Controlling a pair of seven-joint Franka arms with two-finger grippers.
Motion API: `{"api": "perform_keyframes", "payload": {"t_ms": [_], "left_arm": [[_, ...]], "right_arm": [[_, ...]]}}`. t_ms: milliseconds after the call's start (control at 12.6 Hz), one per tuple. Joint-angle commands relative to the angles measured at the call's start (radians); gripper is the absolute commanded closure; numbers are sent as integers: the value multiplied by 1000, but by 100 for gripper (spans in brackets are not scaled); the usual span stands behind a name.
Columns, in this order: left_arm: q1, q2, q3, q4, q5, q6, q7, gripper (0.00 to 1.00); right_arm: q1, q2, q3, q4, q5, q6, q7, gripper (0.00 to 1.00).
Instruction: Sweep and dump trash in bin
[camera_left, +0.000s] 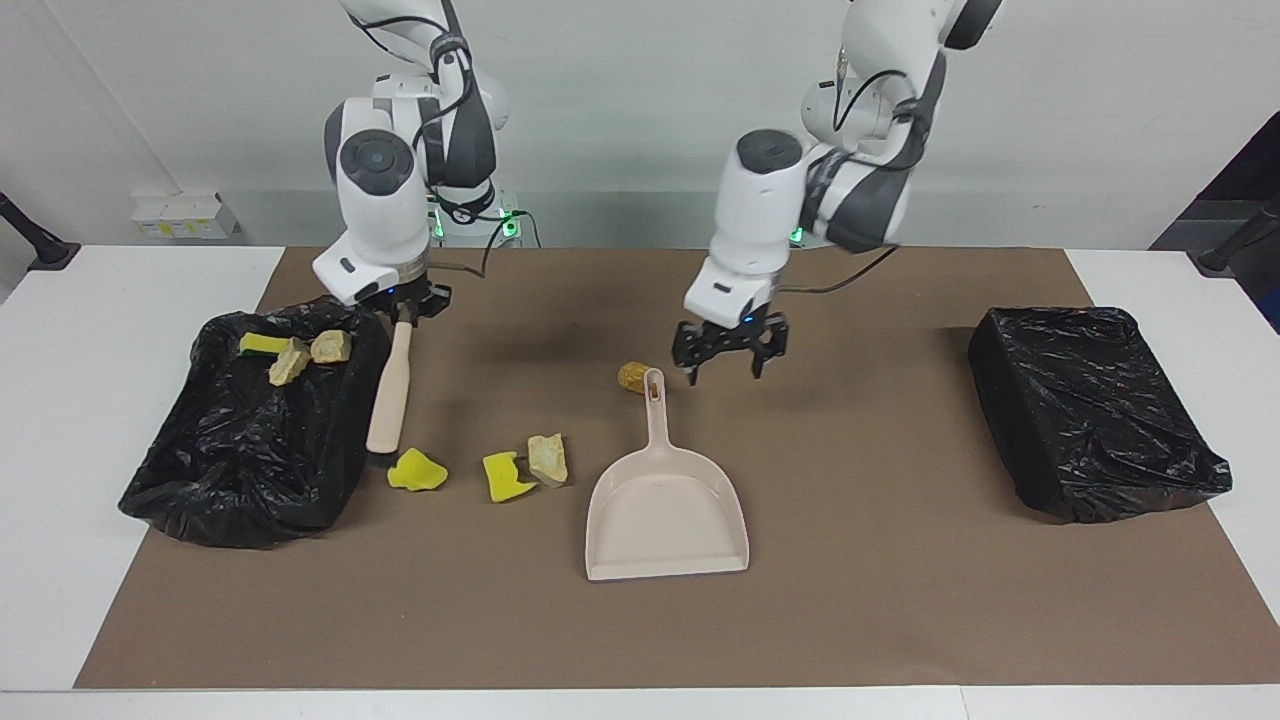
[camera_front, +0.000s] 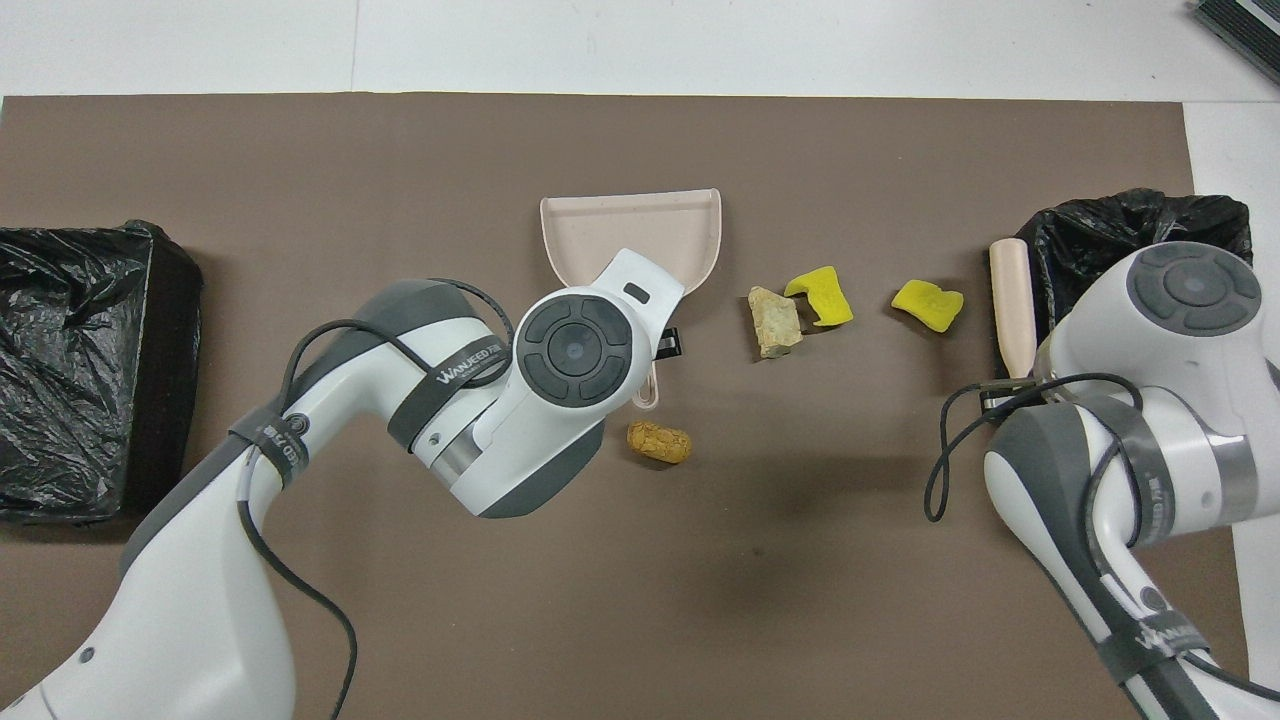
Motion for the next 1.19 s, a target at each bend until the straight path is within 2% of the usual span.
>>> {"api": "perform_keyframes", "payload": {"t_ms": [0, 79, 159, 555, 635, 714, 793, 873, 952, 1111], "left_arm": [[-68, 116, 3, 94, 110, 15, -72, 0], [-75, 173, -2, 140, 207, 6, -134, 0], [-72, 172, -5, 140, 232, 5, -143, 0], [-69, 170, -5, 132, 244, -2, -117, 0], [-70, 170, -5, 122, 244, -3, -117, 6], [-73, 170, -5, 120, 243, -11, -118, 39], [-75, 170, -5, 120, 243, -21, -117, 62], [-75, 170, -5, 122, 243, -31, -117, 75], [-73, 170, -5, 125, 243, -43, -117, 100], [-70, 167, -5, 129, 243, -52, -112, 100]], "right_arm": [[-27, 44, 16, -25, -32, 86, 33, 100], [-14, 54, 16, -25, -32, 89, 38, 100], [-4, 70, 17, -23, -32, 94, 42, 100], [92, 91, 20, -25, 18, 103, 75, 100], [114, 91, 22, -25, 66, 103, 76, 100], [130, 90, 22, -25, 122, 103, 67, 100], [155, 87, 23, -25, 138, 100, 61, 100], [181, 85, 23, -22, 140, 97, 49, 100], [187, 87, 23, -15, 143, 94, 46, 100], [186, 88, 20, -8, 144, 74, 20, 100]]}}
